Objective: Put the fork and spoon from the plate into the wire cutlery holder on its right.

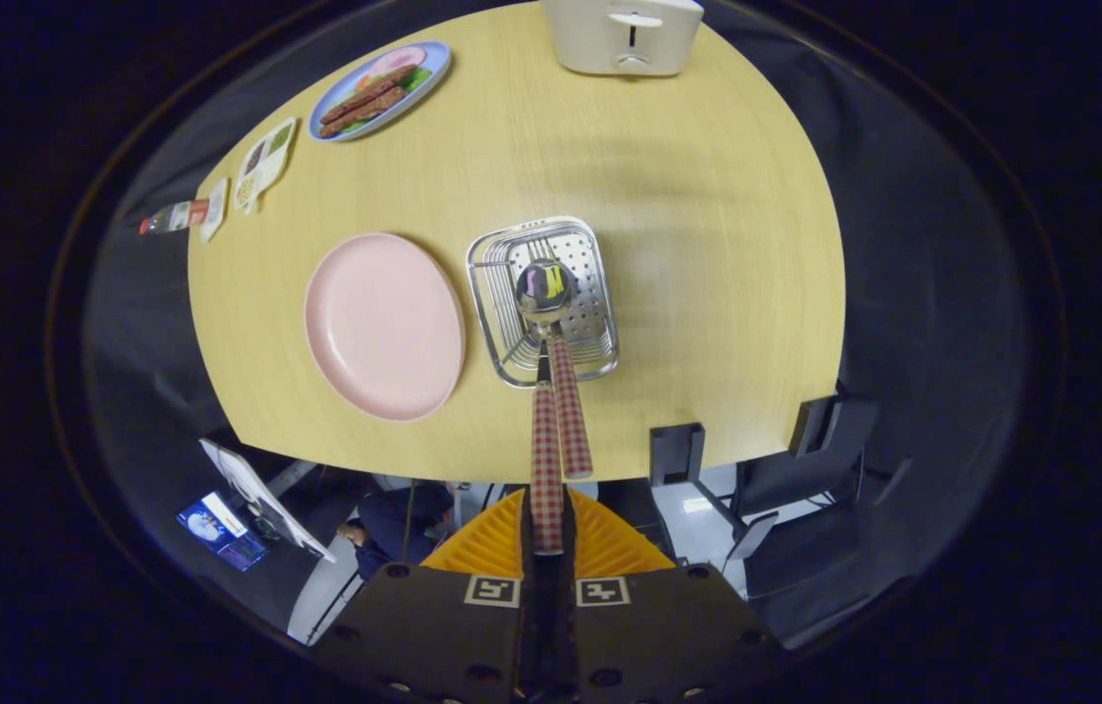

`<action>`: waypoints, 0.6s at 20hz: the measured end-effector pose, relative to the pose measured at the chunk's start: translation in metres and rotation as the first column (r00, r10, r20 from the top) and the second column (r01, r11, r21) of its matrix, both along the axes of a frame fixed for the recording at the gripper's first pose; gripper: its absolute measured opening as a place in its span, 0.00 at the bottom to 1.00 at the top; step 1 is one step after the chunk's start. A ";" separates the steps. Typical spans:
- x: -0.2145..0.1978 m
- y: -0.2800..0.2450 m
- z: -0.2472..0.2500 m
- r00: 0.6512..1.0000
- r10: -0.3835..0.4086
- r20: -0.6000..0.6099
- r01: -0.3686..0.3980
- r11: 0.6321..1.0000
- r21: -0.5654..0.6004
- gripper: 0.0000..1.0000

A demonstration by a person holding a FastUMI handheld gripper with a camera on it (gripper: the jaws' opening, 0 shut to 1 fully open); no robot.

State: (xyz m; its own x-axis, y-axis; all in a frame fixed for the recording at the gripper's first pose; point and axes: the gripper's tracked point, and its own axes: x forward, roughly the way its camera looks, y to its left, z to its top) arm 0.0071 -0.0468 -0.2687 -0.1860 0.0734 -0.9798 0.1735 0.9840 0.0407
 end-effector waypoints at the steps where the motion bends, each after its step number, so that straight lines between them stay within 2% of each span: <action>1: 0.001 -0.001 -0.001 1.000 -0.009 -0.013 0.009 1.000 -0.001 0.06; 12: 0.017 -0.009 -0.003 0.998 -0.064 -0.028 0.064 0.998 -0.013 0.06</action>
